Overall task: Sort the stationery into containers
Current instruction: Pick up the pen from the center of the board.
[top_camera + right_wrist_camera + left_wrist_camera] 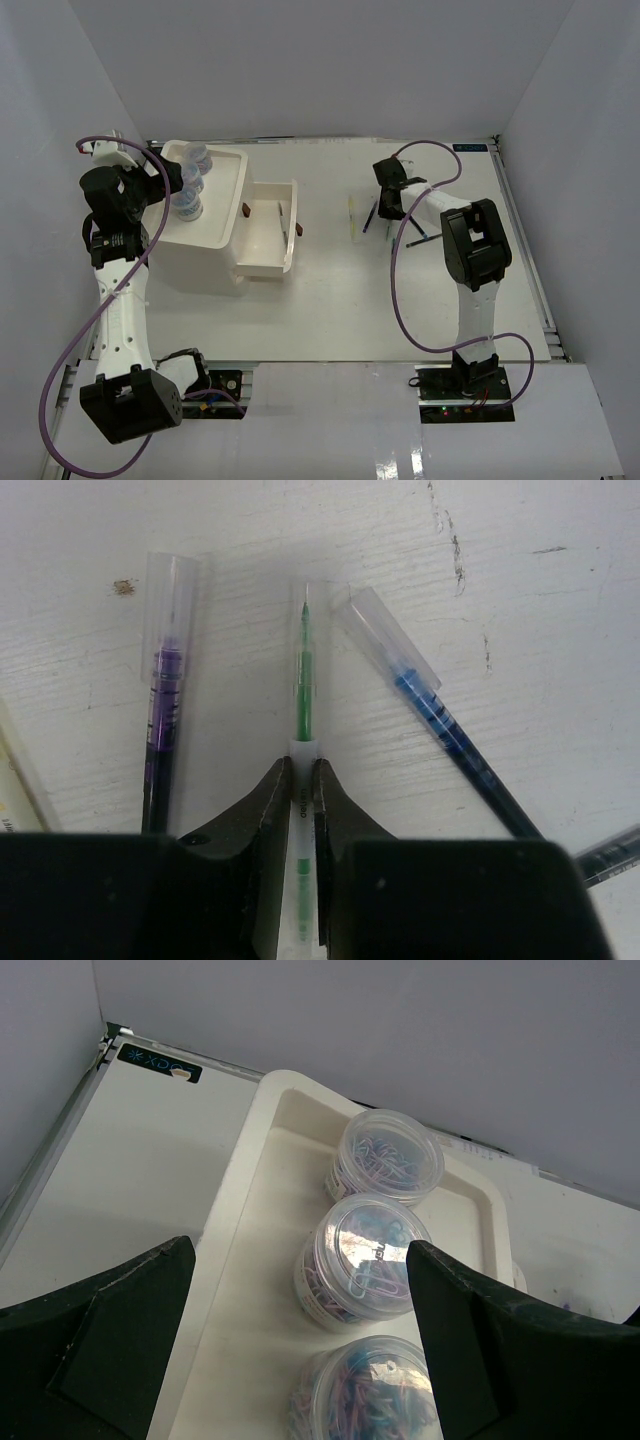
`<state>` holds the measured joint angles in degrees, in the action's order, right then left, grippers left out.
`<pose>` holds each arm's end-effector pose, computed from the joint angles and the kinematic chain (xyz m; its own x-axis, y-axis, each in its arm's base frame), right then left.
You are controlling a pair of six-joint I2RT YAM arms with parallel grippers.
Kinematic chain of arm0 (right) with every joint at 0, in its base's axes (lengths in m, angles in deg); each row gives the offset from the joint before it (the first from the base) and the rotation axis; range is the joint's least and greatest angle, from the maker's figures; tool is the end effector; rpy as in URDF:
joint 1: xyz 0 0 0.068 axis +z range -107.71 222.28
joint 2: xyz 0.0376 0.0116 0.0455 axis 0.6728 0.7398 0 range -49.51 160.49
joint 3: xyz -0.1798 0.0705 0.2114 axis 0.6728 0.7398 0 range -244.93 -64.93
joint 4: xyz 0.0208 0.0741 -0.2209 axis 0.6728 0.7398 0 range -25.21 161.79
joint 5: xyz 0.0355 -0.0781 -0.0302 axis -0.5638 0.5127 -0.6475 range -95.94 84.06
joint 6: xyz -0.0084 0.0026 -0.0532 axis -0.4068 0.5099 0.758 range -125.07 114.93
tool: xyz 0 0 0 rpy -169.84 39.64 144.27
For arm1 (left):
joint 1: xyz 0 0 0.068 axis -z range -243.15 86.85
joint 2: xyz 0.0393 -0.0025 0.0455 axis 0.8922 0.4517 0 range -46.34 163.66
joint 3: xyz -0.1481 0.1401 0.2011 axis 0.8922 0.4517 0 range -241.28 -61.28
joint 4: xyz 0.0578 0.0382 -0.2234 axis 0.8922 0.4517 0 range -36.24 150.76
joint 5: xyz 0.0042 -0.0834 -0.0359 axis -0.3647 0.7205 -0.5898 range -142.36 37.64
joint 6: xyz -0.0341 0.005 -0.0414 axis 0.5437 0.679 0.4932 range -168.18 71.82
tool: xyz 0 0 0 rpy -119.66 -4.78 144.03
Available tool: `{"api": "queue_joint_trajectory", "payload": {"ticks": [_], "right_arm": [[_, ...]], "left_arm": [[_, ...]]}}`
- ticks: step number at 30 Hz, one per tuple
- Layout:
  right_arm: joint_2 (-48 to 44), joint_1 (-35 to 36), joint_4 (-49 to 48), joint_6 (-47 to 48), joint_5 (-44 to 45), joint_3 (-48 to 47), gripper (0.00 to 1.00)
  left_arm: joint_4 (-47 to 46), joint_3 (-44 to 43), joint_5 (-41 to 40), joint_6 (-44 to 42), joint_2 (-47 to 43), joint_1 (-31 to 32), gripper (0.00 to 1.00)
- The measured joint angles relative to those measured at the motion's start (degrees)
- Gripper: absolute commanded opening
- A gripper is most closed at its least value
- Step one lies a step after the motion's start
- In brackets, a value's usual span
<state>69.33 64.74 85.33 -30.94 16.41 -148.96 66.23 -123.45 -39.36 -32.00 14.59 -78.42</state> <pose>0.3989 0.1502 0.1953 -0.7510 0.1263 -0.6481 0.1937 0.9805 -0.0334 0.2003 0.0464 0.4000 -0.1682 -0.3274 -0.9298 -0.0944 0.9442 -0.3154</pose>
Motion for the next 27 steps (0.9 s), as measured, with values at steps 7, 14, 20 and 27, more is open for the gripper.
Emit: {"api": "queue_joint_trajectory", "payload": {"ticks": [7,14,20,27], "right_arm": [[0.0,-0.2,0.6,2.3,0.8,-1.8,0.08],[-2.7,-0.2,2.1,4.5,1.4,-4.8,0.08],[-12.3,3.6,2.4,3.4,-0.3,-4.8,0.09],[-18.8,16.7,-1.1,-3.6,-4.2,-4.8,0.11]], "left_arm": [[0.0,0.0,0.0,0.0,0.0,0.0,0.98],[0.0,0.0,0.2,0.1,0.0,0.0,0.98],[0.0,0.0,0.6,0.4,0.0,0.0,0.98],[0.0,0.0,0.6,0.4,0.0,0.0,0.98]]}}
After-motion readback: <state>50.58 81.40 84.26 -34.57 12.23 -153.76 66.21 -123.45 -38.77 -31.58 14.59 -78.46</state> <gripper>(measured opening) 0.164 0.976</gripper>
